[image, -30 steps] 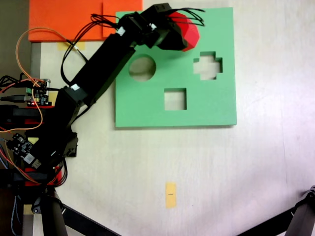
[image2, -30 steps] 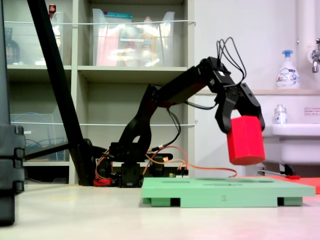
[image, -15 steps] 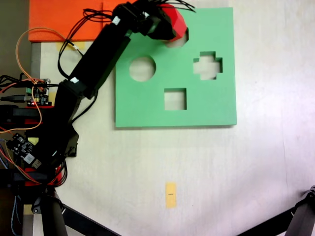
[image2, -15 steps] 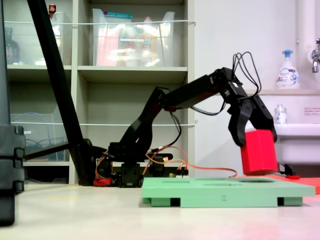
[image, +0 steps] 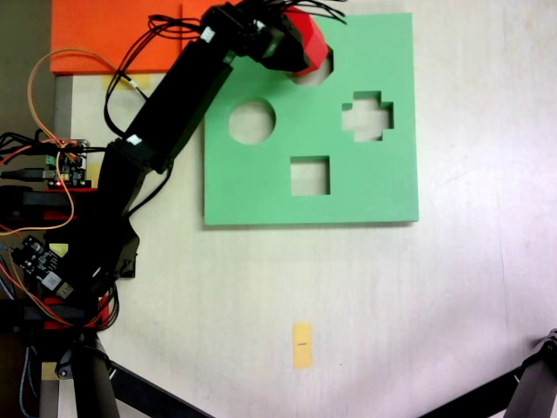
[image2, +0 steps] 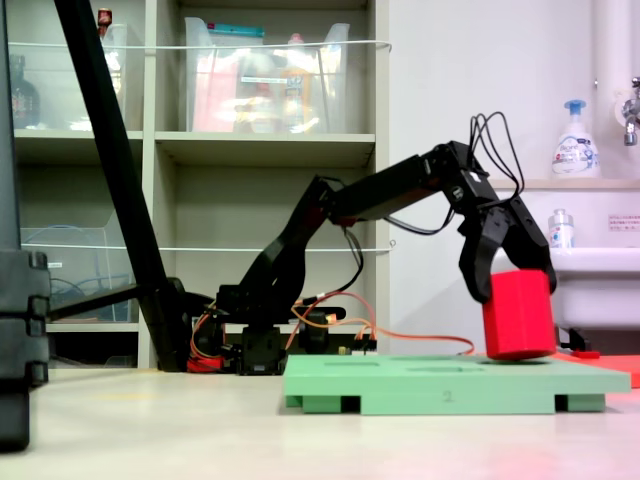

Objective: Put the octagonal pillar block into the corresponding hole

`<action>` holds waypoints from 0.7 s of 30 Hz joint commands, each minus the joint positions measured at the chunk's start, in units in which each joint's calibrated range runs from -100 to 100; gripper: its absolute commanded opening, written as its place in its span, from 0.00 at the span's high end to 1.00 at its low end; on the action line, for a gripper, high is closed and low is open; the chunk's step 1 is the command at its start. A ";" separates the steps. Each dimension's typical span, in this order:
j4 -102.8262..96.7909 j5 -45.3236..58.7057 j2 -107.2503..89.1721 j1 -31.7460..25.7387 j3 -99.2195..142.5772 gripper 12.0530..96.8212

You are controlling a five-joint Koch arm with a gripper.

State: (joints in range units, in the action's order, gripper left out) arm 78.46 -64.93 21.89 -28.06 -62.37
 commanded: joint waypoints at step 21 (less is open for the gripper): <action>7.77 0.93 0.32 2.39 -4.33 0.75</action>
State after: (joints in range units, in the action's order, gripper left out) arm 83.06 -64.44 23.67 -26.15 -63.84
